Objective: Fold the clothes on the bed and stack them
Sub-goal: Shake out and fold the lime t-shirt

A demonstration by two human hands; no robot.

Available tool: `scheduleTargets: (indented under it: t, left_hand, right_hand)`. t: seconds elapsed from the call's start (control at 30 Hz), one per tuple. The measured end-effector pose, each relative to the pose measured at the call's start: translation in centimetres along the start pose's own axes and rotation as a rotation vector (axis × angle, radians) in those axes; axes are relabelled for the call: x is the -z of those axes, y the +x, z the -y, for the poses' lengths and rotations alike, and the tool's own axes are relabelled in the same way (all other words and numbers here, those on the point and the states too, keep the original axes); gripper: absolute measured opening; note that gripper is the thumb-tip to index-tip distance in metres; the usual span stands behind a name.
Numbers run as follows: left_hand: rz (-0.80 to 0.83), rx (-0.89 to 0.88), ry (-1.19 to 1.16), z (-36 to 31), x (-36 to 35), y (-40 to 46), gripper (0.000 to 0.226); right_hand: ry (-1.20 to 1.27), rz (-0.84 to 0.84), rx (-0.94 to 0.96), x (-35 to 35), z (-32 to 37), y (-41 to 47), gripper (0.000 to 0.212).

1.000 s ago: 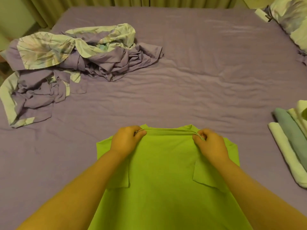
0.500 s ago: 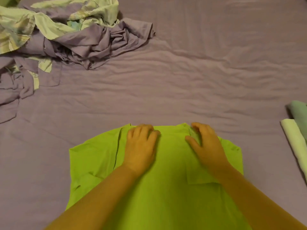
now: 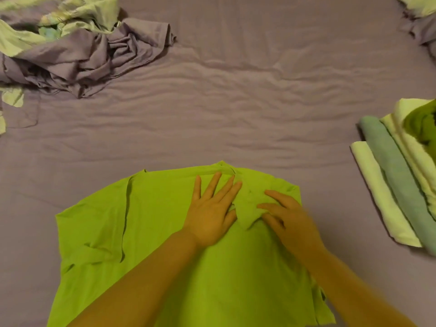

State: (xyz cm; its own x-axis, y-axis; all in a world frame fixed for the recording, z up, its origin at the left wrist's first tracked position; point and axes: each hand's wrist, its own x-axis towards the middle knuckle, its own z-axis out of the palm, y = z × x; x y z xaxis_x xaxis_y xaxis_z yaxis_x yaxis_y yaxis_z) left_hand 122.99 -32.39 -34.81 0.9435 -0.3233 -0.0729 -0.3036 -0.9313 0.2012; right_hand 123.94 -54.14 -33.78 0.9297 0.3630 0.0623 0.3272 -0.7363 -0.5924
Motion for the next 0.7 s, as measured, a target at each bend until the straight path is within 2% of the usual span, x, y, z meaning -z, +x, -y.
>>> scheduleTargets:
  t: [0.1, 0.13, 0.17, 0.27, 0.3, 0.37, 0.43, 0.5, 0.57, 0.7]
  left_hand:
    - [-0.015, 0.066, -0.073, -0.8, 0.1, 1.3, 0.067]
    - [-0.010, 0.080, -0.095, -1.2, 0.1, 1.9, 0.070]
    - [-0.010, 0.086, -0.096, -1.5, 0.0, 2.4, 0.072]
    - [0.017, 0.074, 0.000, -1.9, -0.8, 3.5, 0.069]
    - [0.022, 0.068, 0.032, -1.8, -1.1, 3.8, 0.068]
    - [0.013, 0.062, 0.069, -1.7, -1.6, 4.1, 0.067]
    - [-0.004, 0.062, 0.071, -1.7, -1.6, 4.2, 0.066]
    - [-0.015, 0.051, 0.073, -1.6, -1.5, 3.9, 0.064]
    - [-0.012, 0.046, 0.074, -1.2, -1.4, 3.0, 0.063]
    - [0.006, 0.057, 0.074, 0.4, -0.9, -0.3, 0.060]
  right_hand:
    - [0.253, -0.222, -0.350, 1.6, 0.2, 1.6, 0.026]
    - [0.275, -0.265, -0.434, 2.2, -0.2, 2.2, 0.029]
    - [0.268, -0.279, -0.501, 2.7, -0.6, 2.8, 0.033]
    - [0.149, -0.262, -0.598, 3.7, -2.2, 4.0, 0.021]
    - [0.094, -0.290, -0.596, 3.8, -2.2, 4.3, 0.022]
    - [-0.060, -0.342, -0.400, 3.2, -1.5, 4.7, 0.029]
    - [-0.257, -0.211, -0.087, 1.2, -1.1, 3.8, 0.040]
    - [-0.417, -0.014, 0.084, -1.0, -1.6, 2.1, 0.048]
    - [-0.516, 0.069, 0.057, -2.0, -1.9, 1.1, 0.053]
    - [-0.572, 0.070, -0.005, -2.4, 0.8, 1.9, 0.058]
